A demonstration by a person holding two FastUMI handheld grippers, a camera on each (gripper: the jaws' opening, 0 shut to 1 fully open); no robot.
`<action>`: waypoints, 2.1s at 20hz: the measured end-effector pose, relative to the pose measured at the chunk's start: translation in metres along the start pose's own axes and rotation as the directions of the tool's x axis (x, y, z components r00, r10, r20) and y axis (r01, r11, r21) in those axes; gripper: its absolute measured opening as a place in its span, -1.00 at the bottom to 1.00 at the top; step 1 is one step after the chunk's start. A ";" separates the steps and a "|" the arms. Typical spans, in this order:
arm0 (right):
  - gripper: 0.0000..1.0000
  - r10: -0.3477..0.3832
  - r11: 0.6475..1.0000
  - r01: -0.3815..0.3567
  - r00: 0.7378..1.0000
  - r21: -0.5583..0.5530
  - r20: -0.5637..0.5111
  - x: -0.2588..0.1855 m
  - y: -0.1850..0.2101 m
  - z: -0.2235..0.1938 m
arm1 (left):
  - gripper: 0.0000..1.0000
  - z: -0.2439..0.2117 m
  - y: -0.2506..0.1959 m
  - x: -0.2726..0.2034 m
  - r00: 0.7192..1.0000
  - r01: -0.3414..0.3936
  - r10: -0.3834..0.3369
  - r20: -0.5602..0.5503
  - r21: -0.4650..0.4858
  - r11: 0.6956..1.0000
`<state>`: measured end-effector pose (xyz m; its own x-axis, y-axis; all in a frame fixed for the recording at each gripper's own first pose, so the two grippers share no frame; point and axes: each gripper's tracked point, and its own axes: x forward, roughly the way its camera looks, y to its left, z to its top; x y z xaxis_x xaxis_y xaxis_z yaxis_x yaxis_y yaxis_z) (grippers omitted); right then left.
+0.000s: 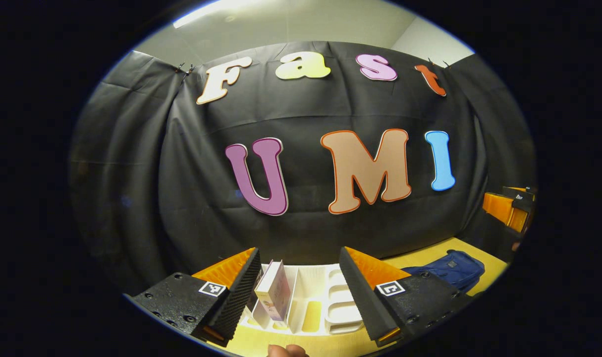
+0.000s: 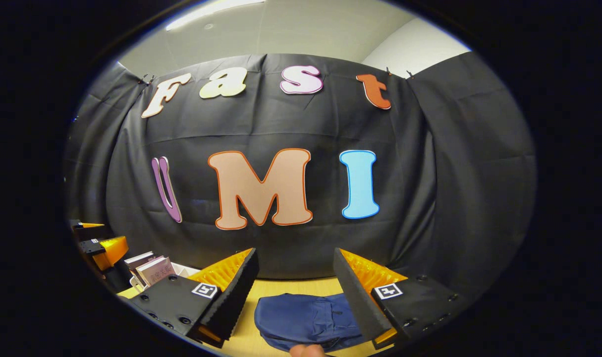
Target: Open the schoolbag, grab two books from the bookshelf and put them into the schoolbag.
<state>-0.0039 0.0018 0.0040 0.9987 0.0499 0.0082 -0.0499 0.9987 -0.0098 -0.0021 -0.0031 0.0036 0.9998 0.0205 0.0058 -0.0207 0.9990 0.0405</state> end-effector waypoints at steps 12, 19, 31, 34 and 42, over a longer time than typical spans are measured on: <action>0.84 0.010 0.999 -0.011 1.000 -0.046 -0.027 -0.002 -0.007 -0.012 | 0.87 -0.003 -0.001 0.001 1.000 -0.009 0.007 0.027 0.052 0.999; 0.84 0.018 0.970 -0.041 0.995 -0.238 -0.096 0.003 -0.024 -0.057 | 0.87 -0.004 -0.007 0.000 1.000 -0.004 0.002 0.019 0.079 0.997; 0.80 0.242 0.445 -0.346 0.934 -0.826 -0.261 -0.004 0.025 -0.211 | 0.88 -0.007 -0.005 0.002 0.999 -0.031 0.031 -0.005 0.081 0.996; 0.89 0.258 0.333 -0.425 0.900 -0.842 -0.352 -0.008 0.028 -0.254 | 0.87 -0.009 0.001 0.003 0.999 -0.048 0.049 -0.004 0.085 0.995; 0.98 0.213 0.158 -0.509 0.854 -0.846 -0.474 0.019 0.029 -0.328 | 0.88 -0.016 0.017 -0.003 0.996 -0.082 0.085 -0.036 0.096 0.992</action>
<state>0.0161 0.0283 -0.3240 0.8468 0.2507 -0.4692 -0.5088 0.1240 -0.8519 -0.0052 0.0146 -0.0119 0.9939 0.1071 -0.0263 -0.1026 0.9855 0.1354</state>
